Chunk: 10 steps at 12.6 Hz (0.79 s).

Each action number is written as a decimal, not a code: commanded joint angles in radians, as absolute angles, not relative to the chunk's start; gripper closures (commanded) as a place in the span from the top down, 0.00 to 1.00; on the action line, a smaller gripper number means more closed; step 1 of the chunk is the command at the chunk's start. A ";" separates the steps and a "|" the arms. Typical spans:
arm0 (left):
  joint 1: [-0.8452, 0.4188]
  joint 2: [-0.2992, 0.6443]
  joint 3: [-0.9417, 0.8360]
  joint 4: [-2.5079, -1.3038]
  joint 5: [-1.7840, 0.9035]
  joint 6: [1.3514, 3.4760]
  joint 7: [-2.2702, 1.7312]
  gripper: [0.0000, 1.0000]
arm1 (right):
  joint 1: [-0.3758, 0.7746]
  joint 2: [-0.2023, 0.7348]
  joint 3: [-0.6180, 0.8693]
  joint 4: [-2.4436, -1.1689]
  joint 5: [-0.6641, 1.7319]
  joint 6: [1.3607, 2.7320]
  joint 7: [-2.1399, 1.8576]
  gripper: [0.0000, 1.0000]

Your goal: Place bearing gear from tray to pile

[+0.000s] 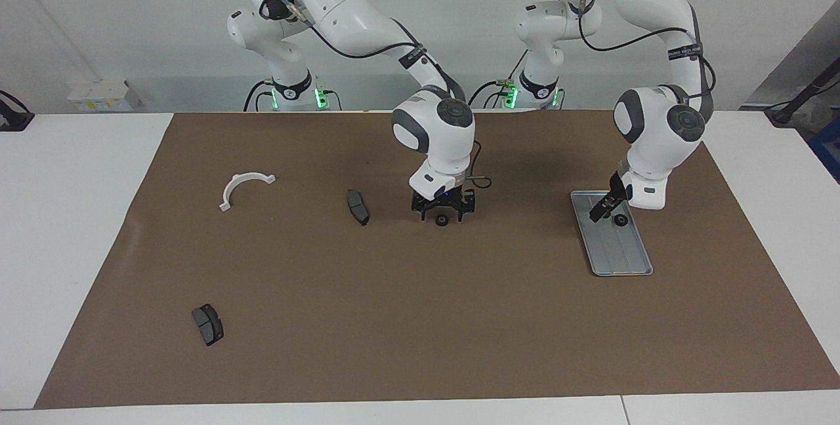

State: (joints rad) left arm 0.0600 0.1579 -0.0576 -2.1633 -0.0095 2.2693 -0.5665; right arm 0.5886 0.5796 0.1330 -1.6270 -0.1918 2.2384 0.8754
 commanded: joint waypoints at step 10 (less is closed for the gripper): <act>0.069 0.112 -0.051 -2.240 0.011 2.327 -0.611 0.59 | 0.575 0.568 0.130 -1.646 -0.210 2.304 0.943 0.00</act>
